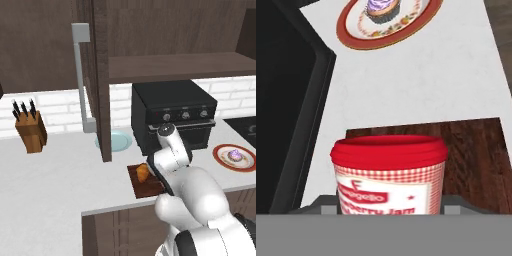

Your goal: From the different types of pastries on the counter, select a croissant and place it on the cutting board. Then retrieve a jar of jam from the cabinet and place it alongside the croissant on the cutting board.

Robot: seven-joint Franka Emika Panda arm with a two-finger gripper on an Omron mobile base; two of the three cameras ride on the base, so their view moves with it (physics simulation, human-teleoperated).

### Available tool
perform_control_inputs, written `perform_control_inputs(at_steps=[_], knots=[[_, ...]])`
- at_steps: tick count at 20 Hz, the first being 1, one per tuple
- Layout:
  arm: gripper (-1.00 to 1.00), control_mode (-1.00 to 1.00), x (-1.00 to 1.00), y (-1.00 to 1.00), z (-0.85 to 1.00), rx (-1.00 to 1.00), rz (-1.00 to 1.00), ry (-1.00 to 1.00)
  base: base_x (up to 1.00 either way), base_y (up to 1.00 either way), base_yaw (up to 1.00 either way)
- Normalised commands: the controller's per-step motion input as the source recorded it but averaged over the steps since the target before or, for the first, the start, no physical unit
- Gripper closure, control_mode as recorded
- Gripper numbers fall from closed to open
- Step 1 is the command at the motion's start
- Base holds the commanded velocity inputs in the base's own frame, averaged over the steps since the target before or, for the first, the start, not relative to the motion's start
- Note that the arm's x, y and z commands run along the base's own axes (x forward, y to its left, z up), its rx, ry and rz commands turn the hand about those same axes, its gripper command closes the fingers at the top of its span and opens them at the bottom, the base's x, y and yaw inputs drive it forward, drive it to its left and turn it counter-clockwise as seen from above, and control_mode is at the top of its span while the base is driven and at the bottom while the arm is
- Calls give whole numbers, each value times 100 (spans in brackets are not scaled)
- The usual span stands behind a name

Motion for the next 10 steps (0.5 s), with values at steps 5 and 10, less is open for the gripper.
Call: perform_control_inputs(at_steps=[5,10], knots=[[100,-100,-24,-39,-100,-11,0,-13,0,0,0],[100,-100,0,-2,-100,-22,0,0,0,0,0]])
